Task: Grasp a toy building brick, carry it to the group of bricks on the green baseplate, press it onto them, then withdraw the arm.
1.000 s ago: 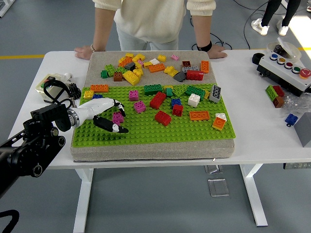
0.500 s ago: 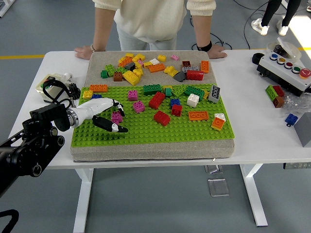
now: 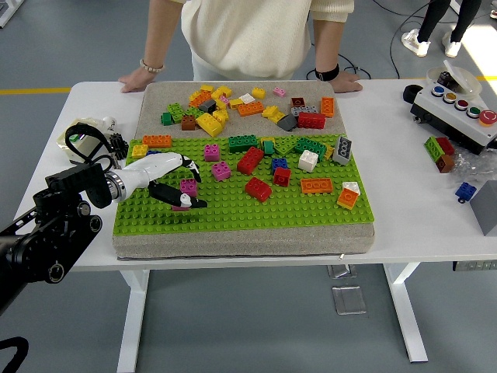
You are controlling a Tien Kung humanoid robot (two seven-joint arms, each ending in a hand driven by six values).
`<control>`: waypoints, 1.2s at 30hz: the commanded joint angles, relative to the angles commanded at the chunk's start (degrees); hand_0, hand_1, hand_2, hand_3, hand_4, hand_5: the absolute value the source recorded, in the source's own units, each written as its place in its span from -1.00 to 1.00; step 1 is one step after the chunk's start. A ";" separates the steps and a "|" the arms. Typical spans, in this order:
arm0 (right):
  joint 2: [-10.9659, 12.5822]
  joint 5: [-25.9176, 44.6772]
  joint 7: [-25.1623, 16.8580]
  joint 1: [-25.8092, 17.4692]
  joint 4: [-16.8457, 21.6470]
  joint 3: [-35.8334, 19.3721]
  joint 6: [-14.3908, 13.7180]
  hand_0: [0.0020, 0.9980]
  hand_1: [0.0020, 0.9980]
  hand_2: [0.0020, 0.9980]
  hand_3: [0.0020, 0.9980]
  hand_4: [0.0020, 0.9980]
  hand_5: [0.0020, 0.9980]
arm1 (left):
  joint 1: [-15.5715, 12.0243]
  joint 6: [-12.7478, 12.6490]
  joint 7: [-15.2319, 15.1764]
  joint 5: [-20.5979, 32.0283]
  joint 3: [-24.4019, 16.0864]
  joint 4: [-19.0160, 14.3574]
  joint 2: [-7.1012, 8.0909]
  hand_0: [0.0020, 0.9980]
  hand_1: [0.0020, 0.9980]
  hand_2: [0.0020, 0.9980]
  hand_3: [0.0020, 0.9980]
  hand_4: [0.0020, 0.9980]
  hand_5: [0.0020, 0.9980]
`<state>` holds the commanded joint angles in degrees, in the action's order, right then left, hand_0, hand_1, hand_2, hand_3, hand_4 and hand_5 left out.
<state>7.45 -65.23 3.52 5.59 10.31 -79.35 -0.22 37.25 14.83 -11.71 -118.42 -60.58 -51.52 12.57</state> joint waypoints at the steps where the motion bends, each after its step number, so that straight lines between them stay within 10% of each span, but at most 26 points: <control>1: 0.01 0.02 0.00 0.00 0.00 0.03 0.03 0.51 0.35 0.45 0.30 0.82 -0.02 | -0.14 0.07 0.08 0.04 -0.42 -0.58 0.06 0.95 0.68 0.67 0.21 1.00 0.18; 22: 0.25 -0.27 0.11 0.60 0.00 -0.69 0.50 0.51 0.35 0.45 0.30 0.82 -0.02 | -4.27 -3.30 3.02 1.09 -11.55 -13.59 3.15 0.76 0.55 0.53 0.40 1.00 -0.01; 24: 0.29 -0.40 0.23 0.79 0.00 -0.61 0.64 0.51 0.35 0.45 0.30 0.82 -0.01 | -4.62 -4.14 3.24 1.21 -12.89 -14.55 3.59 0.68 0.51 0.49 0.47 1.00 -0.29; 36: 0.17 -0.36 0.67 0.76 0.00 -0.63 0.61 0.51 0.35 0.45 0.30 0.82 -0.02 | -7.05 -6.13 4.55 3.81 -14.23 -16.33 4.03 0.57 0.46 0.46 0.44 0.96 -0.42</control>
<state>7.62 -65.59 4.19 6.35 10.31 -79.98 0.38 30.20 8.71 -7.15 -114.60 -74.81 -67.86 16.60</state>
